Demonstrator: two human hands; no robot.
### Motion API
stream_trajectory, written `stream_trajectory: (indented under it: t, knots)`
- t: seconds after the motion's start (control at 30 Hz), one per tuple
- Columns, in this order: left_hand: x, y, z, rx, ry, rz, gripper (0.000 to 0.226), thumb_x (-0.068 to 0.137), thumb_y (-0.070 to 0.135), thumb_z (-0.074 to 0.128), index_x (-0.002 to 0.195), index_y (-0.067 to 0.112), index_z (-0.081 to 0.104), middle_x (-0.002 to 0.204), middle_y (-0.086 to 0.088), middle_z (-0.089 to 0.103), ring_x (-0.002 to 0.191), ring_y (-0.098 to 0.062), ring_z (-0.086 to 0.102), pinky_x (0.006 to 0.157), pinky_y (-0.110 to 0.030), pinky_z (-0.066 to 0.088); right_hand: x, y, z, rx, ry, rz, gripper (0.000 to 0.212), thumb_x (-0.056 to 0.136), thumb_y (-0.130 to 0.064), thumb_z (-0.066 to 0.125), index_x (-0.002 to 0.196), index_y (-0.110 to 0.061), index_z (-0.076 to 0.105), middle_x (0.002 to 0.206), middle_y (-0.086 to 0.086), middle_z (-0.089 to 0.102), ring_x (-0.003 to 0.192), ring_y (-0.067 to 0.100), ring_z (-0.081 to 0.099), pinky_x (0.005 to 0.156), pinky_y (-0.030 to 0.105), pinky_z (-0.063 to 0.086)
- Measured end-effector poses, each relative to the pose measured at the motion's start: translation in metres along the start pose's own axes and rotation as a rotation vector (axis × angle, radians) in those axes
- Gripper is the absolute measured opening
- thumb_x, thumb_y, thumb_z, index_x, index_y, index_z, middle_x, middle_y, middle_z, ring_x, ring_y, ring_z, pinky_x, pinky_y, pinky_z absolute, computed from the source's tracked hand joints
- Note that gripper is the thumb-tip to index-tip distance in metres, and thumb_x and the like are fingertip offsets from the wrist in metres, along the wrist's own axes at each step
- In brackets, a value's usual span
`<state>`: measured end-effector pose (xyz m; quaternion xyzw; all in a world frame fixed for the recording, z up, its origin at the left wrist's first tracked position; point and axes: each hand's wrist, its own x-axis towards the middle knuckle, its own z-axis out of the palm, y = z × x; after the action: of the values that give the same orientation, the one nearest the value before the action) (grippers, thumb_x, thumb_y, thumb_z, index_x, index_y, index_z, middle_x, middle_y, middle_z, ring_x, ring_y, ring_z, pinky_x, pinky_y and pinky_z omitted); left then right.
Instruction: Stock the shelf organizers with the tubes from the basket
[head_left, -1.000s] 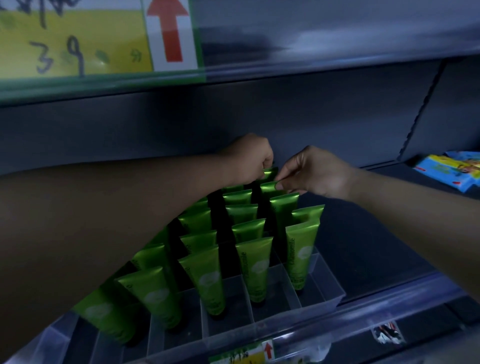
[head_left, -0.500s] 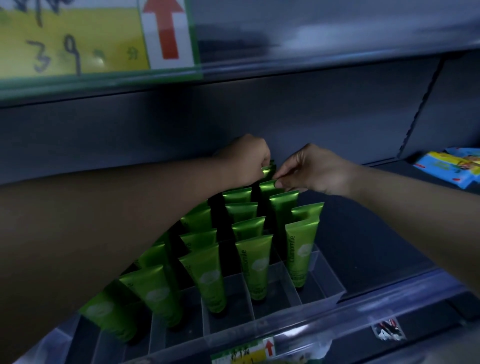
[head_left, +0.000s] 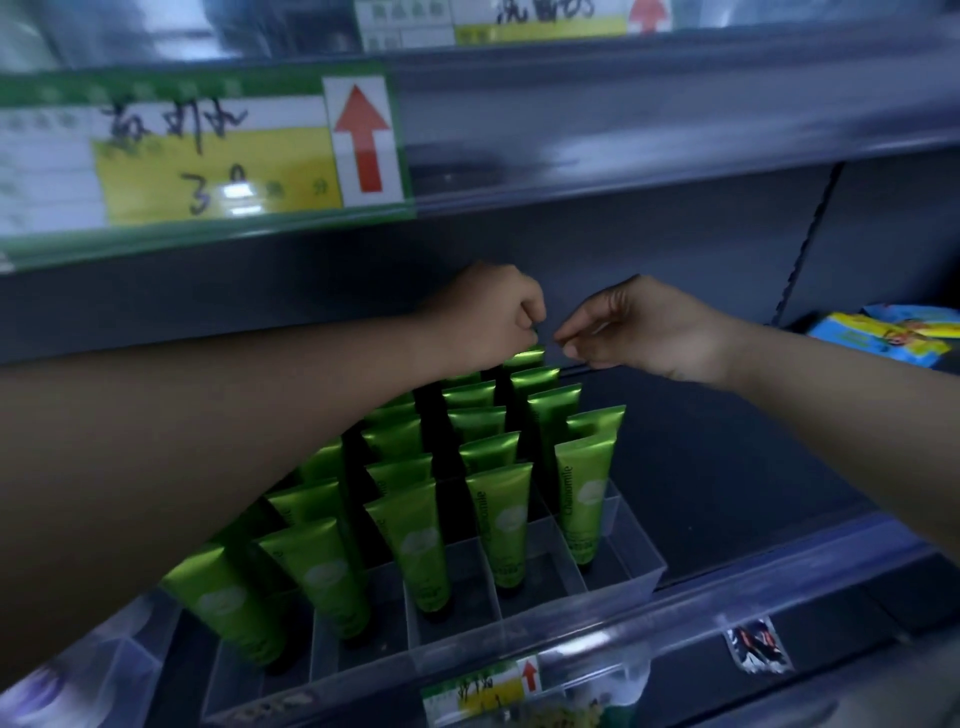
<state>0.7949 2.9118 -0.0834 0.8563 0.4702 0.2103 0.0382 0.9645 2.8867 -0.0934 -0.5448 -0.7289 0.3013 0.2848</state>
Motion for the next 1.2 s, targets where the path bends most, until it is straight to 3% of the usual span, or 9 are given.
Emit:
stream_trajectory:
  t: [0.13, 0.2, 0.4, 0.6, 0.9, 1.2]
  knots:
    - [-0.014, 0.015, 0.0, -0.06, -0.034, 0.033, 0.015, 0.075, 0.013, 0.071, 0.09, 0.012, 0.072, 0.082, -0.003, 0.073, 0.072, -0.008, 0.064, 0.069, -0.02, 0.049, -0.013, 0.003, -0.003, 0.043, -0.02, -0.015, 0.009, 0.082, -0.013, 0.07, 0.086, -0.021, 0.071, 0.078, 0.0, 0.07, 0.077, 0.012, 0.064, 0.083, 0.033, 0.056]
    - [-0.019, 0.021, 0.001, -0.065, -0.055, 0.039, 0.015, 0.075, 0.016, 0.073, 0.089, 0.012, 0.072, 0.082, -0.002, 0.073, 0.073, -0.008, 0.065, 0.07, -0.02, 0.048, -0.02, 0.007, -0.003, 0.049, -0.036, -0.009, 0.009, 0.081, -0.013, 0.07, 0.086, -0.021, 0.072, 0.081, 0.002, 0.071, 0.079, 0.014, 0.065, 0.079, 0.029, 0.057]
    - [-0.026, 0.026, 0.006, -0.012, -0.135, -0.011, 0.02, 0.072, 0.021, 0.077, 0.09, 0.013, 0.073, 0.087, -0.001, 0.073, 0.082, -0.012, 0.066, 0.075, -0.024, 0.051, -0.037, 0.021, 0.001, 0.071, -0.11, 0.029, 0.013, 0.081, -0.014, 0.071, 0.079, -0.027, 0.071, 0.064, -0.012, 0.068, 0.063, -0.003, 0.062, 0.062, 0.013, 0.051]
    - [-0.03, 0.022, 0.014, 0.014, -0.159, -0.062, 0.02, 0.071, 0.013, 0.078, 0.09, 0.011, 0.073, 0.087, -0.003, 0.072, 0.082, -0.016, 0.065, 0.072, -0.022, 0.048, -0.044, 0.031, 0.006, -0.083, -0.096, 0.025, 0.012, 0.081, -0.014, 0.071, 0.082, -0.026, 0.072, 0.074, -0.005, 0.07, 0.065, 0.001, 0.061, 0.068, 0.019, 0.052]
    - [-0.034, 0.021, 0.017, 0.044, -0.129, -0.07, 0.016, 0.077, 0.008, 0.072, 0.092, 0.01, 0.072, 0.093, -0.006, 0.071, 0.088, -0.019, 0.065, 0.079, -0.03, 0.052, -0.039, 0.03, 0.015, 0.029, -0.071, 0.07, 0.011, 0.083, -0.009, 0.068, 0.092, -0.013, 0.073, 0.088, 0.008, 0.073, 0.083, 0.019, 0.07, 0.077, 0.026, 0.058]
    - [-0.035, 0.024, 0.017, 0.066, -0.112, -0.065, 0.017, 0.077, 0.001, 0.064, 0.087, 0.011, 0.072, 0.09, -0.007, 0.07, 0.086, -0.021, 0.065, 0.078, -0.034, 0.053, -0.036, 0.022, 0.02, 0.078, -0.116, 0.071, 0.016, 0.084, -0.006, 0.067, 0.099, -0.005, 0.072, 0.094, 0.008, 0.072, 0.087, 0.019, 0.068, 0.081, 0.031, 0.057]
